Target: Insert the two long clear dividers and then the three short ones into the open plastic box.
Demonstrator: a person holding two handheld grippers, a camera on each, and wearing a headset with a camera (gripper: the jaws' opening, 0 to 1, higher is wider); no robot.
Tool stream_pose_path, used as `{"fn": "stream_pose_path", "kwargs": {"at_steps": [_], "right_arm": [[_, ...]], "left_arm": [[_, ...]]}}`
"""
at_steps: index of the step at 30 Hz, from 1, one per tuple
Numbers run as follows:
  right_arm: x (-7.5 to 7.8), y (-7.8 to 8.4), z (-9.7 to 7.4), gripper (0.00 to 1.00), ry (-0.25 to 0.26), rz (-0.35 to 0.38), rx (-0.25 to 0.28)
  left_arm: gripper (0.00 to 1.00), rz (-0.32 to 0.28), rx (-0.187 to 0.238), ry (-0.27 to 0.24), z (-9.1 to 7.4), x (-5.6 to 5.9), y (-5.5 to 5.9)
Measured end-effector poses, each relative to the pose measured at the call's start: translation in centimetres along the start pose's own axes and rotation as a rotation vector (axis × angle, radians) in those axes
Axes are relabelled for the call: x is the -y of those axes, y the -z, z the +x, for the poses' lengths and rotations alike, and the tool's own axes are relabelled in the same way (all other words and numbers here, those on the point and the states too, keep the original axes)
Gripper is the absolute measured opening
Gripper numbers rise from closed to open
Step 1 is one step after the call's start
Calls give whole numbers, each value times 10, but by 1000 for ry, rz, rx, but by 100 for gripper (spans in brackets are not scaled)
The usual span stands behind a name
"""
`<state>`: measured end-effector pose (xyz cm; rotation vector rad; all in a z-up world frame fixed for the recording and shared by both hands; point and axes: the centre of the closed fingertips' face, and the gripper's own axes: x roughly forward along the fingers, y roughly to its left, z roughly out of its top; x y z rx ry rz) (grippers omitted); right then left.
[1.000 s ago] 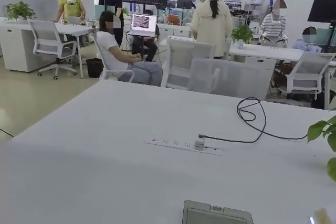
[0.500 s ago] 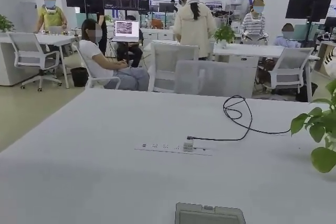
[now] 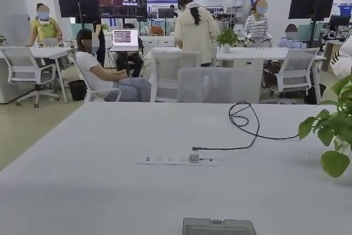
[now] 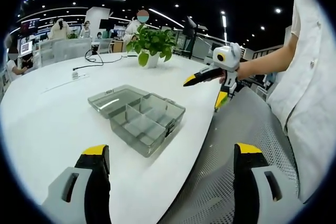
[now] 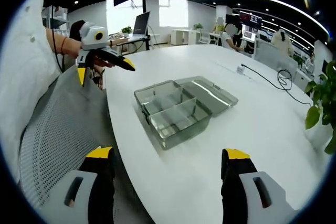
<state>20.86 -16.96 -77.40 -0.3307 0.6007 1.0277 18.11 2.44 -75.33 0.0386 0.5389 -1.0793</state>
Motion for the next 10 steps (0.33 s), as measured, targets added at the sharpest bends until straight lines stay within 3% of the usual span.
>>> {"fn": "stream_pose_path", "kwargs": {"at_steps": [10], "right_arm": [[-1,4,-1,86,3,27,6]], "left_arm": [[100,-10,-11,-5,3,-2,5]]}}
